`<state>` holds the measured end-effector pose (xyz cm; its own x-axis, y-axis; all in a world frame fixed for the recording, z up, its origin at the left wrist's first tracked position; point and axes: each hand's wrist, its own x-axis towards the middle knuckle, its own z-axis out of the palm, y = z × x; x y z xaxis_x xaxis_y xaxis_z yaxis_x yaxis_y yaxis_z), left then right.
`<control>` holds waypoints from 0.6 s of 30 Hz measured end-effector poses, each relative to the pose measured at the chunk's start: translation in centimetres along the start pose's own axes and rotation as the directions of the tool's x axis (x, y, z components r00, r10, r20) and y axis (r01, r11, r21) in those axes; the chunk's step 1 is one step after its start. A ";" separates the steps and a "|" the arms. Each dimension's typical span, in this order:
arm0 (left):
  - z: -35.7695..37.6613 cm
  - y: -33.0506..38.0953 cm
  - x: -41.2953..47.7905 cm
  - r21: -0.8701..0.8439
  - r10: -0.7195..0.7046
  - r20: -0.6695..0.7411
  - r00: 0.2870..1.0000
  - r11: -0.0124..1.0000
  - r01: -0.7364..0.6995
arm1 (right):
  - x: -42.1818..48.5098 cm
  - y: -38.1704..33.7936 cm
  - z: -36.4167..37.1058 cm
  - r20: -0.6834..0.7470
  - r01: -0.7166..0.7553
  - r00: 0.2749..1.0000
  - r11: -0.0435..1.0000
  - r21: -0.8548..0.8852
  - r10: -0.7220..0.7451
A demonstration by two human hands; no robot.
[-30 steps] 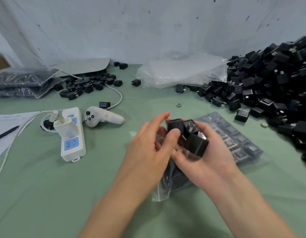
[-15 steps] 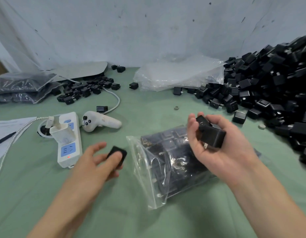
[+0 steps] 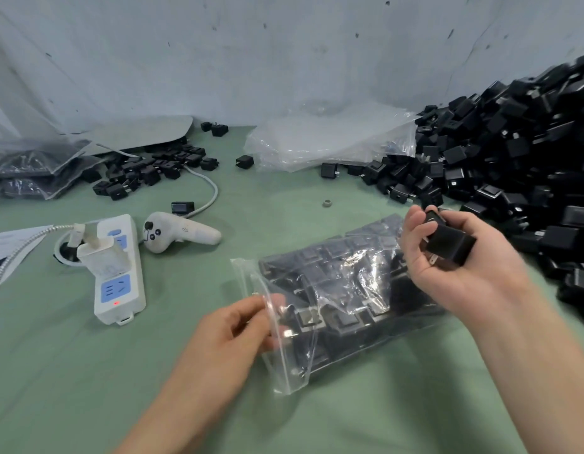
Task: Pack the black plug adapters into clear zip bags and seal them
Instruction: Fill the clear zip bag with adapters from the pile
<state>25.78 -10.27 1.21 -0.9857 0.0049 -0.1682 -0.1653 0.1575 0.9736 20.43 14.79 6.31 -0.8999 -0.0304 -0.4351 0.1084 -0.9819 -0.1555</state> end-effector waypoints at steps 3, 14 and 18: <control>-0.1 0.4 0.1 -0.225 -0.073 -0.003 0.997 0.972 0.070 | 0.1 -0.4 -0.1 0.001 0.012 1.000 1.000 0.016 -0.012; 2.9 1.7 -0.6 -0.560 -0.186 0.062 0.981 0.807 0.188 | 0.2 -0.2 -0.2 -0.013 0.026 1.000 0.999 0.025 -0.026; 2.0 2.2 -0.5 -0.526 -0.219 0.155 0.963 0.807 0.268 | 0.1 -0.2 0.0 -0.017 0.015 1.000 1.000 0.014 -0.015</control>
<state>25.96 -7.97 3.08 -0.9085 0.1229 -0.3994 -0.4142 -0.3911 0.8219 20.34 14.97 6.25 -0.8942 -0.0124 -0.4476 0.0888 -0.9847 -0.1501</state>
